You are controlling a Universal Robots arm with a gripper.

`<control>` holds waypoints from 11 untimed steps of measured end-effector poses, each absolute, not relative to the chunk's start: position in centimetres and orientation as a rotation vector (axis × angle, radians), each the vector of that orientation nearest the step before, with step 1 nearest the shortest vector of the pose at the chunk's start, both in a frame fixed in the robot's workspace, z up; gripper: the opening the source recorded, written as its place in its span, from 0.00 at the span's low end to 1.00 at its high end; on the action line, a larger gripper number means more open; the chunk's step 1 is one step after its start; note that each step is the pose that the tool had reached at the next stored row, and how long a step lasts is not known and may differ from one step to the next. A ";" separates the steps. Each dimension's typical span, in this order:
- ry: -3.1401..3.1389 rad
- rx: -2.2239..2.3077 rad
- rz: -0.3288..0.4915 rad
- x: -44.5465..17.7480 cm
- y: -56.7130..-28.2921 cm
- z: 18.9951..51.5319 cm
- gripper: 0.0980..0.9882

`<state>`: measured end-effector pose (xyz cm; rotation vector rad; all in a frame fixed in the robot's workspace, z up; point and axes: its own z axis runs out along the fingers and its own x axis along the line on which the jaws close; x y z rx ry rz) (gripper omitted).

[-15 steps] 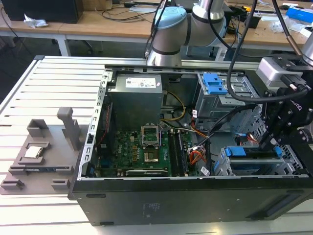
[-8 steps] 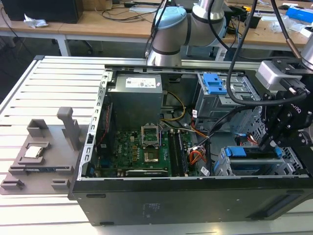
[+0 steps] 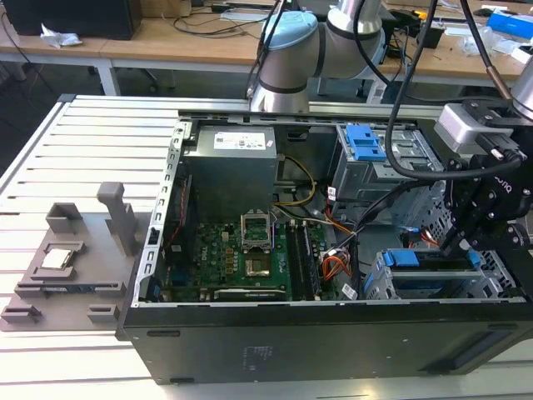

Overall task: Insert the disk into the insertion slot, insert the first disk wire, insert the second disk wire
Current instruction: 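Insert the first disk wire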

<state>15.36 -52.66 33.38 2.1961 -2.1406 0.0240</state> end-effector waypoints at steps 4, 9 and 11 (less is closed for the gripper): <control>-2.141 2.196 0.024 15.4 -52.7 33.9 0.16; -2.141 2.196 0.024 15.4 -52.1 37.5 0.01; -2.141 2.196 0.024 15.4 -52.1 37.6 0.01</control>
